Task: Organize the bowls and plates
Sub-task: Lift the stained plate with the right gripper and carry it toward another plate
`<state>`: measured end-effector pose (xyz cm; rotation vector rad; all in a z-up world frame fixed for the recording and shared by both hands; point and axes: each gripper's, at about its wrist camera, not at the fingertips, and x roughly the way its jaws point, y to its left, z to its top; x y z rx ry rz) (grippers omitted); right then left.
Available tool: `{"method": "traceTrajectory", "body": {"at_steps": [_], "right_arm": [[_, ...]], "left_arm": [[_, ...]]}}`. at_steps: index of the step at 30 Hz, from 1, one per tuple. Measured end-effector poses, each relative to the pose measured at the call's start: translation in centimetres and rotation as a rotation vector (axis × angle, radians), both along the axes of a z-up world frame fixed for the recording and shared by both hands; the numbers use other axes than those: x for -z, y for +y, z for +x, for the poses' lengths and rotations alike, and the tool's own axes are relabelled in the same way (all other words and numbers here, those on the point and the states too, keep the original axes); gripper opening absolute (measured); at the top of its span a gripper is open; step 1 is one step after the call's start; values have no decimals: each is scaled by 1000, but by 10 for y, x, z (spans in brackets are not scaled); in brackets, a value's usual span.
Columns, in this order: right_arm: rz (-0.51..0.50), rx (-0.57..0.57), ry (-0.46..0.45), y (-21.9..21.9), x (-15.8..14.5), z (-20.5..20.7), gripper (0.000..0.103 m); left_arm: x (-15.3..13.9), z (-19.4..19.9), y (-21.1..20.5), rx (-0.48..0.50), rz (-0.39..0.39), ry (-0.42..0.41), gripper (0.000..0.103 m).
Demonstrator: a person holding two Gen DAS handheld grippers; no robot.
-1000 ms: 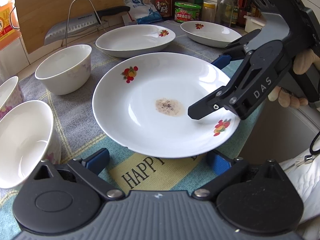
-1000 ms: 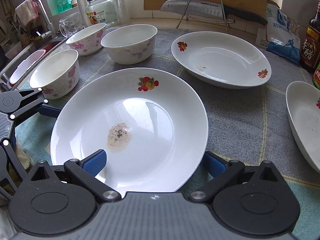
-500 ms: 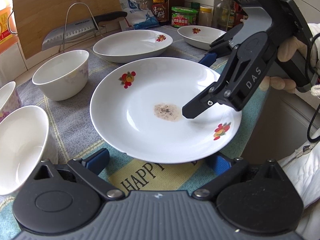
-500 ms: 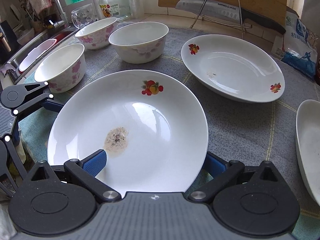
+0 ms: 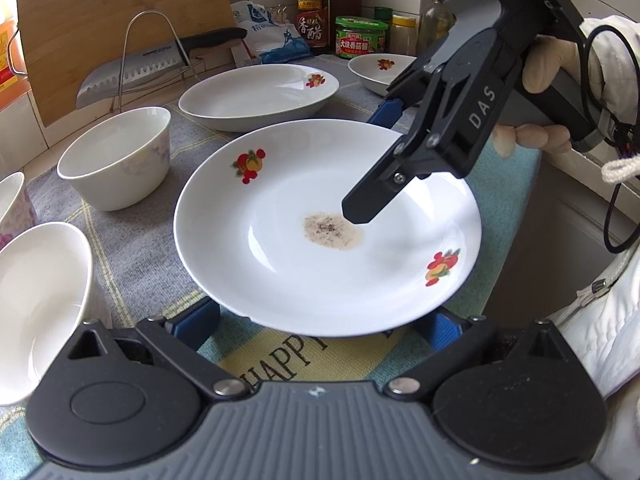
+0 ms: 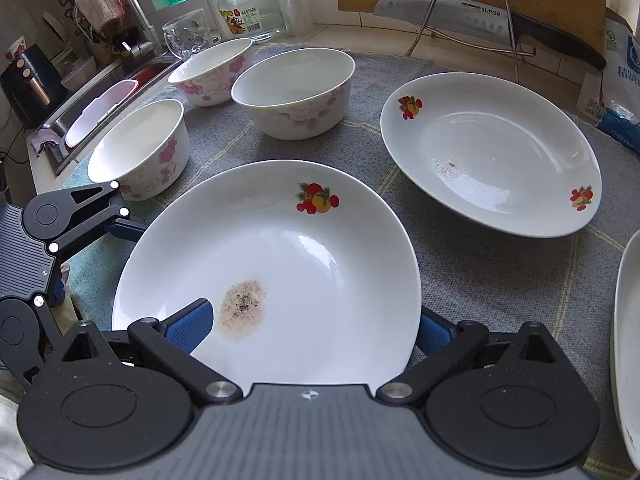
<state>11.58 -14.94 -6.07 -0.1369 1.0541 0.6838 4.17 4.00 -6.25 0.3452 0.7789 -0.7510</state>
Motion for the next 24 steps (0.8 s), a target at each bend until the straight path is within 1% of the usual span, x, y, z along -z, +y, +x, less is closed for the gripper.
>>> {"method": "traceTrajectory", "body": {"at_steps": [3, 7, 17, 24], "right_arm": [[19, -2, 18, -1, -1, 3, 103], [30, -11, 34, -1, 0, 7, 103], [54, -22, 71, -3, -1, 14, 103], [70, -26, 93, -4, 0, 19, 103]], "left_arm": [[-1, -1, -1, 11, 7, -20, 101], [0, -1, -1, 14, 5, -16, 101], [-2, -4, -4, 27, 20, -42, 99], [-3, -4, -5, 26, 21, -32, 98]]}}
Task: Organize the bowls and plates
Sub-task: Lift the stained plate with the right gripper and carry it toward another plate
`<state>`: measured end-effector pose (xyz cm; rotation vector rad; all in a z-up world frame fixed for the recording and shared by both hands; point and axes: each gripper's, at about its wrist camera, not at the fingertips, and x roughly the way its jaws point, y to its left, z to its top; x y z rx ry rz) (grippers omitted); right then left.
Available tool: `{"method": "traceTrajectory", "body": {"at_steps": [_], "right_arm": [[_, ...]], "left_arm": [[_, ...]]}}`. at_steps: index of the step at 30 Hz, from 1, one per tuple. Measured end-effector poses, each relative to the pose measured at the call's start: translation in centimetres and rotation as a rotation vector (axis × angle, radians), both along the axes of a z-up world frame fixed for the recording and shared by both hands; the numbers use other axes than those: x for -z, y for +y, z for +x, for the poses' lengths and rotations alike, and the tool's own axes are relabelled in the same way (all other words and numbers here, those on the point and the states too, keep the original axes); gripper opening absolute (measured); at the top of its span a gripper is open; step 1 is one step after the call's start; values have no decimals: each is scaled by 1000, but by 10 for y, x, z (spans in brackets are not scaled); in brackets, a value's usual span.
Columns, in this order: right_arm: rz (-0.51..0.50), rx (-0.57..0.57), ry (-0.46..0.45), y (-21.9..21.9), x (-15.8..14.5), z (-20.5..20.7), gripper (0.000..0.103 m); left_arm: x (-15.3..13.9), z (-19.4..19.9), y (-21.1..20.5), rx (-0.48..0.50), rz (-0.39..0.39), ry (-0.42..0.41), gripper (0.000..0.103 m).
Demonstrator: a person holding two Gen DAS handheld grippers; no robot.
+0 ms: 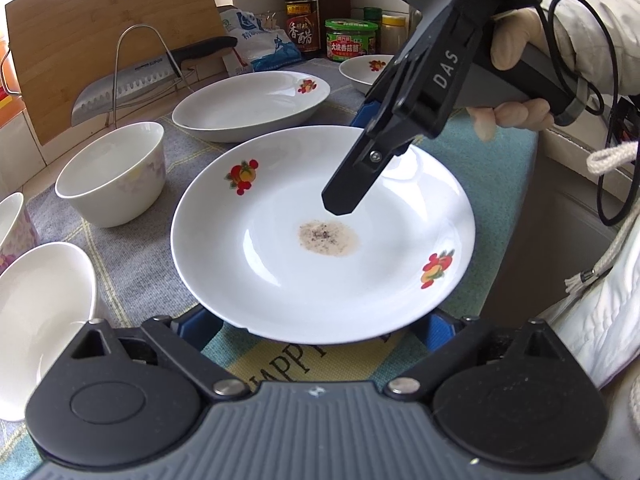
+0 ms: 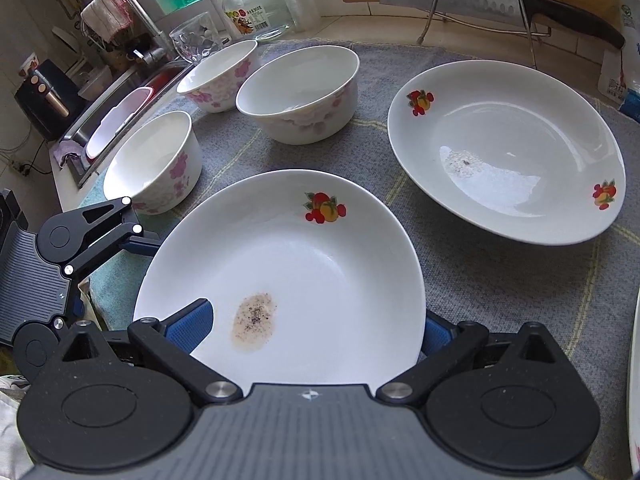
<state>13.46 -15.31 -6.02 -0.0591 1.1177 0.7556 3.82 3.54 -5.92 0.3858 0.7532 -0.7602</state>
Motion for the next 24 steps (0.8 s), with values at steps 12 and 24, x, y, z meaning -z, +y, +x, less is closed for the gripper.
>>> {"method": "traceTrajectory", "body": {"at_steps": [12, 24], "right_arm": [[48, 39, 67, -7, -2, 10, 103], [78, 82, 104, -16, -9, 11, 103]], "left_arm": [[-2, 1, -3, 0, 15, 3, 98], [-6, 4, -5, 20, 19, 9, 98]]}}
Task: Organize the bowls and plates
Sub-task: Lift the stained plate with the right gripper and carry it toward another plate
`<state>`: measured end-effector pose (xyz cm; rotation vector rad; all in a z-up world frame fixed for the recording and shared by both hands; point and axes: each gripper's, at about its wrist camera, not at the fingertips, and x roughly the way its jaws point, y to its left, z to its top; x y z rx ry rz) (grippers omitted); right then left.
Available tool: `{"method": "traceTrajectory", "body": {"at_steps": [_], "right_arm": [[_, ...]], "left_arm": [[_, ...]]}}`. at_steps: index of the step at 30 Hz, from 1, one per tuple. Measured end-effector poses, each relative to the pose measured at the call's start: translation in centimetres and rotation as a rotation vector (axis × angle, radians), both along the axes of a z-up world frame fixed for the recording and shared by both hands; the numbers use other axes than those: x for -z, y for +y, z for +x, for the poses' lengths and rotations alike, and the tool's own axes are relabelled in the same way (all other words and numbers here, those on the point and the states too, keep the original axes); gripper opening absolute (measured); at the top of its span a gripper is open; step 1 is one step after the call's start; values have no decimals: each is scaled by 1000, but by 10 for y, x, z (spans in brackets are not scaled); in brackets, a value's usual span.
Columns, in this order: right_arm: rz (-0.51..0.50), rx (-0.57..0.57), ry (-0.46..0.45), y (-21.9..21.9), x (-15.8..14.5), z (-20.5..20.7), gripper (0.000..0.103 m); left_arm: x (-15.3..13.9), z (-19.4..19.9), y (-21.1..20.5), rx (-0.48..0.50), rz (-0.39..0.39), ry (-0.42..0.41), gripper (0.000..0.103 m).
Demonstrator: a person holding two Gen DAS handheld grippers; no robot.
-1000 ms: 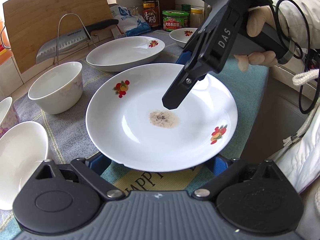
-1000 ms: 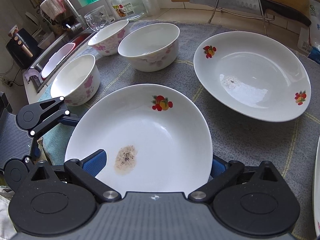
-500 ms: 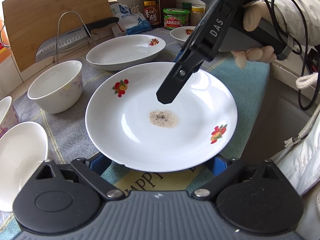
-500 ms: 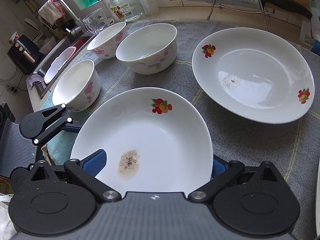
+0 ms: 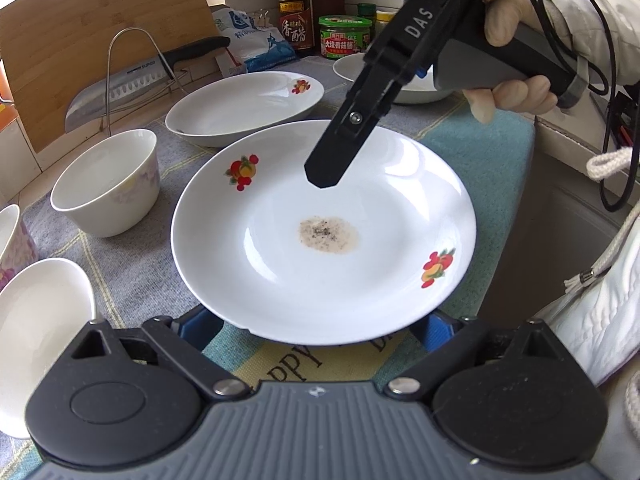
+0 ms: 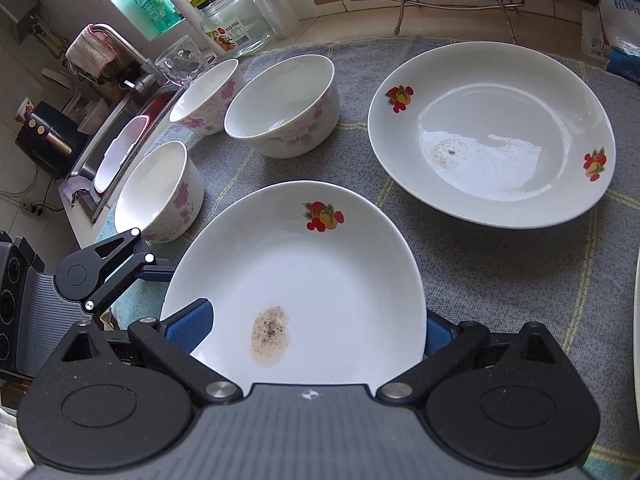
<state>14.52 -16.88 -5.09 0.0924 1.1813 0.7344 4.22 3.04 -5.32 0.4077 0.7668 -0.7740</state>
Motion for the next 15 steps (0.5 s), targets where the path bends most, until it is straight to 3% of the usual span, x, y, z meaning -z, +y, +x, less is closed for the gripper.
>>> {"method": "traceTrajectory", "body": {"at_steps": [15], "right_arm": [[12, 55, -51, -36, -22, -2, 103]], "left_arm": [[-24, 15, -29, 47, -12, -1, 98]]}}
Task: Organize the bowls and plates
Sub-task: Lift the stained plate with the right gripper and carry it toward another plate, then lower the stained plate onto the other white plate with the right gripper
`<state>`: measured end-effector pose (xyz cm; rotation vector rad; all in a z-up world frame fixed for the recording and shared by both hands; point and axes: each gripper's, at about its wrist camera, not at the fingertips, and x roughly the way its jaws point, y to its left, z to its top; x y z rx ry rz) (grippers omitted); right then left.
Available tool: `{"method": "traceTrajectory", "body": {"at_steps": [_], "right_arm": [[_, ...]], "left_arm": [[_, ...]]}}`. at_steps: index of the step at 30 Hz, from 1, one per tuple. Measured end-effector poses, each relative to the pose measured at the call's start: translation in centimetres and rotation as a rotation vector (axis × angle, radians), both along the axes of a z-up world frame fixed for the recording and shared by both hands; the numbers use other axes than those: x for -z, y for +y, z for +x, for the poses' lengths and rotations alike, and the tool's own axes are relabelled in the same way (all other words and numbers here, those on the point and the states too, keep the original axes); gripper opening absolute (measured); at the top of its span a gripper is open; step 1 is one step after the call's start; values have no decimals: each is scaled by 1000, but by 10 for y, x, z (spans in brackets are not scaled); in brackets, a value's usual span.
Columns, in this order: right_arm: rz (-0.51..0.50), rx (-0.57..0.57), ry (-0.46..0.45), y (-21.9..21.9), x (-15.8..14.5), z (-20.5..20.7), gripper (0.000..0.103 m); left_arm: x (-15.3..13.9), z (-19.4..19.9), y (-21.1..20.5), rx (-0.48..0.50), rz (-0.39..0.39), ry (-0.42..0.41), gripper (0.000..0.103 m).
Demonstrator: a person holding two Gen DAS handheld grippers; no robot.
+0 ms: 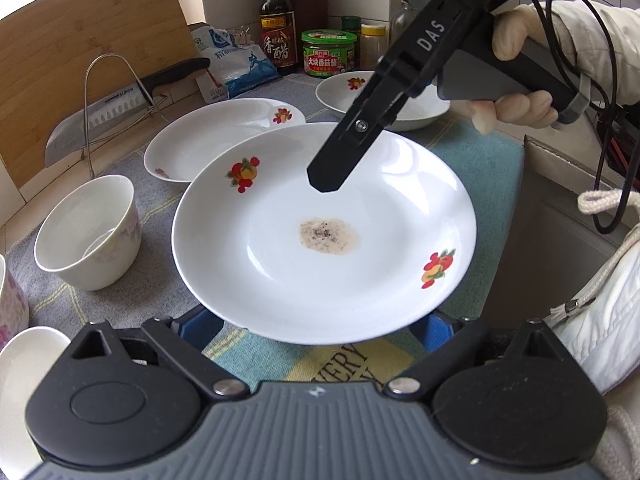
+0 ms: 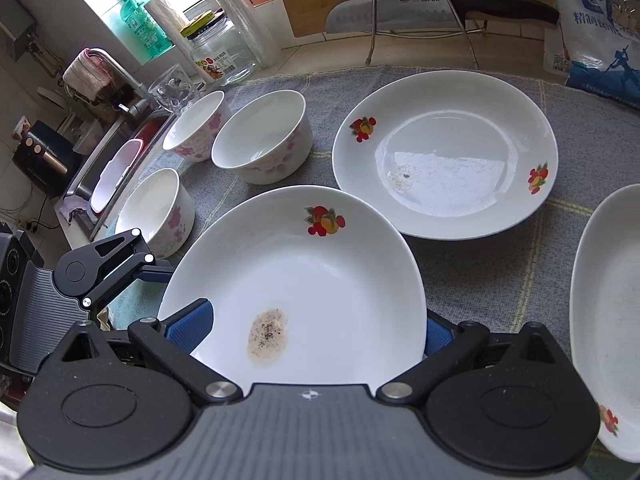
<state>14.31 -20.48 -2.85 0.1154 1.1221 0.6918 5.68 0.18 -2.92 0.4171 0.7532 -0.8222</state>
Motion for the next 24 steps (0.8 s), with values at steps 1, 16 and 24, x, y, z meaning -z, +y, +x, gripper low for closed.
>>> {"method": "traceTrajectory", "body": {"at_steps": [1, 16, 24], "right_arm": [[-1, 5, -6, -3, -2, 0, 103], [-18, 104, -81, -79, -23, 4, 103], [-15, 150, -96, -124, -26, 10, 103]], "left_arm": [[-2, 2, -4, 4, 0, -1, 98], [-19, 37, -79, 80, -27, -20, 98], [-17, 55, -122, 111, -29, -27, 97]]}}
